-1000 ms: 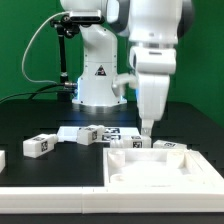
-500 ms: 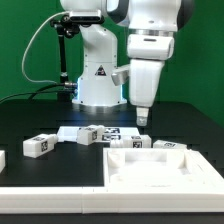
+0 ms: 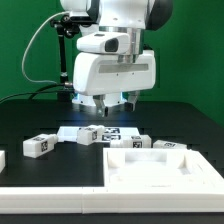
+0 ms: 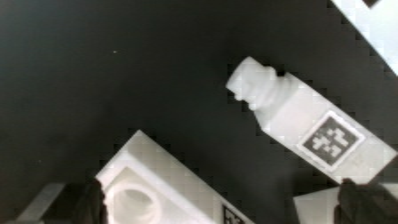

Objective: Assemble one leg

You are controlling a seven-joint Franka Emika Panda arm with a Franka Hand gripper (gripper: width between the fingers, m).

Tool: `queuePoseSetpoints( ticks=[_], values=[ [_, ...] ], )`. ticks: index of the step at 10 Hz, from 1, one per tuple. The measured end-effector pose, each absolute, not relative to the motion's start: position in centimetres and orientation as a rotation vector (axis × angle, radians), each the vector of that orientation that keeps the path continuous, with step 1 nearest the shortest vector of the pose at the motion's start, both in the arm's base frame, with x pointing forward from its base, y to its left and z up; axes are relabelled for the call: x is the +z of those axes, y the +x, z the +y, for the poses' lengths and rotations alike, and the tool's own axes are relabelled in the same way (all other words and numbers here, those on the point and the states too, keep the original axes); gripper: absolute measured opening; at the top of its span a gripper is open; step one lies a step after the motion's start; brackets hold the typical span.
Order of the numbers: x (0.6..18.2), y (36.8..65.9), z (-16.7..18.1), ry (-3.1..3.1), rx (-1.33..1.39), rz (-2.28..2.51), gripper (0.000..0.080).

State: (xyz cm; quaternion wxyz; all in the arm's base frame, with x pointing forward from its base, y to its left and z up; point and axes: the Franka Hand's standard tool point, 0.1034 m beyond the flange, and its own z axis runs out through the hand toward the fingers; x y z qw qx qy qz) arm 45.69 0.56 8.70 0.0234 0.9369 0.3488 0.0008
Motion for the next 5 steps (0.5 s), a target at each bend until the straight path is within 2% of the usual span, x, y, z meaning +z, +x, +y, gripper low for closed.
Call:
queuePoseSetpoints(
  ticks=[3,5],
  values=[
    [8.5,45.5,0.3,2.984,0.002,0.863,0.0649],
    [7.9,44.1,-3.0,3.097,-0.030,0.355,0.0649]
  ],
)
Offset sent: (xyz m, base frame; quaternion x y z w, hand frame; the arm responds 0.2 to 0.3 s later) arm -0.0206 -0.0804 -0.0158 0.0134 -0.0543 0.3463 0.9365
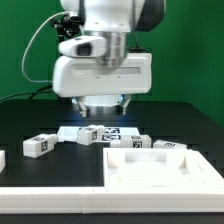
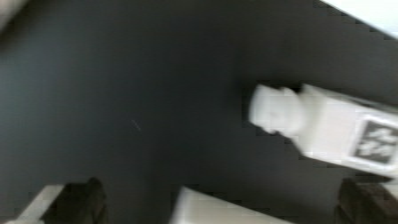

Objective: Assemble one leg

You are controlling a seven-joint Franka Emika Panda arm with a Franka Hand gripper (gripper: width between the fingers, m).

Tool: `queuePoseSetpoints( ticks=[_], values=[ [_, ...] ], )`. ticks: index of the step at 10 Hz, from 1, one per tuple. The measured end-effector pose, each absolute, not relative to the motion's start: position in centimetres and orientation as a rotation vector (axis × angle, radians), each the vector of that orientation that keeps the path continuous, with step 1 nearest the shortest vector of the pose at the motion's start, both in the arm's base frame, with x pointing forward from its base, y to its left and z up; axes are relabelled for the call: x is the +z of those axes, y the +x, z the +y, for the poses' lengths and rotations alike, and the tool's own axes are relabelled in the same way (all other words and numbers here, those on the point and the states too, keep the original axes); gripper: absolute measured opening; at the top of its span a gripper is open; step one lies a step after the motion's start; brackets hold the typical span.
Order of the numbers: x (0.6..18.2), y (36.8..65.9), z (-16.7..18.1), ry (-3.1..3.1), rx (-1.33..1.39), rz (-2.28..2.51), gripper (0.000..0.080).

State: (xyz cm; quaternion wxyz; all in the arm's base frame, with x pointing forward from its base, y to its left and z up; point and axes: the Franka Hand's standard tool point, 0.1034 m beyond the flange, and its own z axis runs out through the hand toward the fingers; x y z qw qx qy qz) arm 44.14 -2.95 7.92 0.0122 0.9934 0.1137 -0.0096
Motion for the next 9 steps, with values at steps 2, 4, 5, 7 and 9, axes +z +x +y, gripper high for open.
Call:
queuePoseSetpoints(
  ticks=[2,4,5,7,9],
  values=[
    [8.3,43.4,-5.9,3.146,-0.034,0.113,0.0649],
    [8.2,43.5,-5.2,3.151,-0.036,-0.071,0.0649],
    [8.2,43.5,-5.2,3.151,-0.036,-0.196,0.0649],
    [7.9,42.7,-6.6,3.188,-0.213,-0.363,0.0649],
    [7.1,41.6,-7.3,3.236,-0.372,-0.506,0.0649]
  ],
)
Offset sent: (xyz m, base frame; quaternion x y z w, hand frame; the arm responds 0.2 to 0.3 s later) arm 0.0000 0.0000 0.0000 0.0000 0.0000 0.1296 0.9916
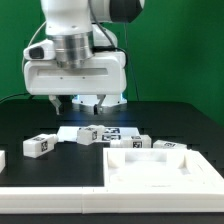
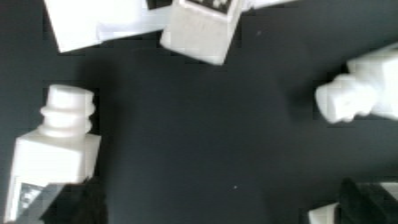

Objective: Assemble one leg

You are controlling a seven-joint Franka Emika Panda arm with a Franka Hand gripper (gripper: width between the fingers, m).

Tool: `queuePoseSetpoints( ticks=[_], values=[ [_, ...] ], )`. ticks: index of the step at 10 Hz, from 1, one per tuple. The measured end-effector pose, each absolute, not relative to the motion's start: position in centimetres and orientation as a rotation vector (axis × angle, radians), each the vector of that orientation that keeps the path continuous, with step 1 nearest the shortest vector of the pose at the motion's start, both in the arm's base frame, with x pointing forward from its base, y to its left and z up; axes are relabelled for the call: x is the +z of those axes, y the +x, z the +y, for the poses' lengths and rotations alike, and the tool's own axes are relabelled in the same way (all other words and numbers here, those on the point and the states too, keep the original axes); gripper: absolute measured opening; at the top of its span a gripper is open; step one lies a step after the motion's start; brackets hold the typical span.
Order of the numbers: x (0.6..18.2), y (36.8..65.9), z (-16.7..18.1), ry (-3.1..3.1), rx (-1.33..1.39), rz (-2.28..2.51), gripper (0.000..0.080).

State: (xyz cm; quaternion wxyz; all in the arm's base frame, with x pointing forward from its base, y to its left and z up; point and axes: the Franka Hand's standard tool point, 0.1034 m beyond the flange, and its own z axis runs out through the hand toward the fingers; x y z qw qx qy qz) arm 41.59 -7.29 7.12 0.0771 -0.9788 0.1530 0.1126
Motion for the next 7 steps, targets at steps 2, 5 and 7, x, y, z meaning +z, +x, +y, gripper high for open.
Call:
queuePoseSetpoints(
  ticks=[2,5,7],
  values=[
    [7.2,42.7,-8.0,-2.872,0.516,0.404,0.0649],
    [6.7,41.5,-6.7,-2.771,0.769,0.399,0.0649],
    [6.2,39.6,-5.1,-2.567,1.219,0.546,0.0649]
  ],
)
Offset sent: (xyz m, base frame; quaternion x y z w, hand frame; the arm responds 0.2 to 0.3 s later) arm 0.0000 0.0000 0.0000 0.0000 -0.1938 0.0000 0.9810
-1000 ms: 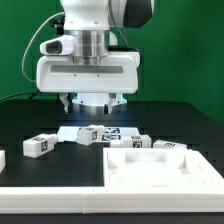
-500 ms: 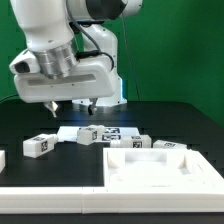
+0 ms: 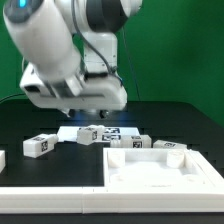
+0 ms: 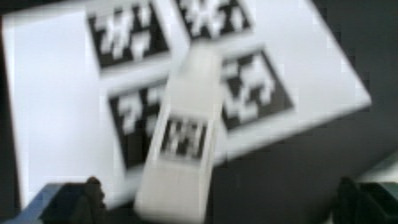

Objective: Assemble one leg

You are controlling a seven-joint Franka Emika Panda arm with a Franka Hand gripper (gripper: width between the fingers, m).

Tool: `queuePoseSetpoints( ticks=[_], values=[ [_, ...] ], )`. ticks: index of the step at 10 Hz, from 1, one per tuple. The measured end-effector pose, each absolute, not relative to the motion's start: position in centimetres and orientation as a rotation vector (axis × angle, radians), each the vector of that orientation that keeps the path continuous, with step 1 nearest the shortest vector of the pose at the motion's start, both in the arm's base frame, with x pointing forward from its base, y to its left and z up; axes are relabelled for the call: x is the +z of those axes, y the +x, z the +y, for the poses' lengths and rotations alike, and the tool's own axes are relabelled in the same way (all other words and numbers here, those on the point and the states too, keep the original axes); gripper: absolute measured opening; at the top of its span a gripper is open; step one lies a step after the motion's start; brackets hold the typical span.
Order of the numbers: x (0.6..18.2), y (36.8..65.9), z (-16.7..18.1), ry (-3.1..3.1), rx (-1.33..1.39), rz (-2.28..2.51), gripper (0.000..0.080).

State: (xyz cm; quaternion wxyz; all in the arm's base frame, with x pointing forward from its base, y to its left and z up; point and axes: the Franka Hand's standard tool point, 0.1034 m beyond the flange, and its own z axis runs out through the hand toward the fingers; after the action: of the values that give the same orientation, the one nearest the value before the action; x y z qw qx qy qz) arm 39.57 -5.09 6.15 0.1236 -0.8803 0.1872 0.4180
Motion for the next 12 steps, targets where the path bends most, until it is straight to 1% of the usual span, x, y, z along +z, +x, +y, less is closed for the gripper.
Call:
queuePoseSetpoints(
  ticks=[1,3,4,6,8,11,12],
  values=[
    [5.4,40.8,-5.5,-2.574,1.208,0.520,0.0649],
    [5.5,40.6,-5.3,-2.580,1.202,0.517,0.0649],
    [5.3,40.4,-5.4,-2.572,1.209,0.524,0.0649],
    [3.4,38.4,-6.7,-2.517,1.268,0.610,0.0649],
    [1.6,37.7,-6.3,-2.403,1.306,0.708,0.0649],
    [1.4,37.6,-6.2,-2.410,1.315,0.694,0.0649],
    [1.1,37.2,-5.5,-2.411,1.326,0.682,0.0649]
  ],
)
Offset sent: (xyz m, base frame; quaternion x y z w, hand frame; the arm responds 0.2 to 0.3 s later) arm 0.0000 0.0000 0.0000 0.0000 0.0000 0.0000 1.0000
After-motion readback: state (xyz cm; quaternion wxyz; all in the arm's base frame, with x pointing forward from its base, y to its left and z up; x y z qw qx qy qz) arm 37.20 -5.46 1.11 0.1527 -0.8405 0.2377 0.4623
